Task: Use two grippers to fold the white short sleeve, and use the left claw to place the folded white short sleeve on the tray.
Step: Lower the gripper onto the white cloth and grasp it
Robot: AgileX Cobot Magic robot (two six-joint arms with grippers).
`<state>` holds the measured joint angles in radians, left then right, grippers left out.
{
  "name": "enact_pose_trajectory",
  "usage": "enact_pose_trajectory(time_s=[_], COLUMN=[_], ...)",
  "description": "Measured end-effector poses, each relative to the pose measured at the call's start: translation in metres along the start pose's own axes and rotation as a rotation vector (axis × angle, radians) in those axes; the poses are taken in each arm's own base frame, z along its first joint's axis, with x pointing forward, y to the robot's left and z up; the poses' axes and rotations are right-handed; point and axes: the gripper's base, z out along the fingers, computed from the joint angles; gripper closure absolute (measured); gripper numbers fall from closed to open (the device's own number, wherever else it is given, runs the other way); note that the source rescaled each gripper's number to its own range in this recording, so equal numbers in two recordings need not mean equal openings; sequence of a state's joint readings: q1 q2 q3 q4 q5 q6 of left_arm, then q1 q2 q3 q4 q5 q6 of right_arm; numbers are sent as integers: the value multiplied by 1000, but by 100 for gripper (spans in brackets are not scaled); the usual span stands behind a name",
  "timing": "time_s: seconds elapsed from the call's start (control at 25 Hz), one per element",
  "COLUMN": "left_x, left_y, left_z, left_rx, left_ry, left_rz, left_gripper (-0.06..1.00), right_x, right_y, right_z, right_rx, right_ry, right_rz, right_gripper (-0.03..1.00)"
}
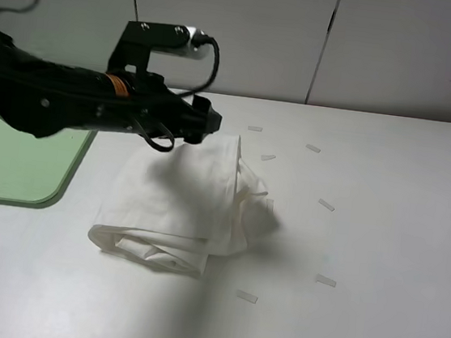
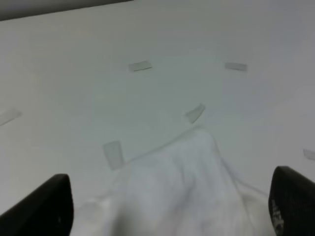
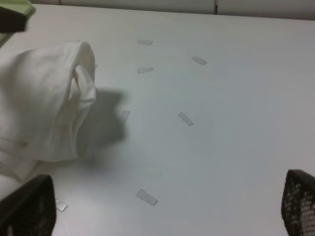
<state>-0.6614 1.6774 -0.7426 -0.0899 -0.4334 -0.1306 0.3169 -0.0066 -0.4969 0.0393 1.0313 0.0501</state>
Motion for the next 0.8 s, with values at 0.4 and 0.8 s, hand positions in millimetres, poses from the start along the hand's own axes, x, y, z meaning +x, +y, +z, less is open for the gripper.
enact_pose_trajectory(time_s=[0.4,0.8], left_x=[-14,20], left_y=[73,111], left_z=[-60,-66], left_rx=[-244,-144], left_ry=[336,535], left_rz=[-279,-300], left_gripper=[15,15], right_x=[0,0], right_y=[0,0], right_z=[0,0], right_rx=[0,0], right_ry=[0,0], right_rz=[0,0], right_gripper=[-3,-3])
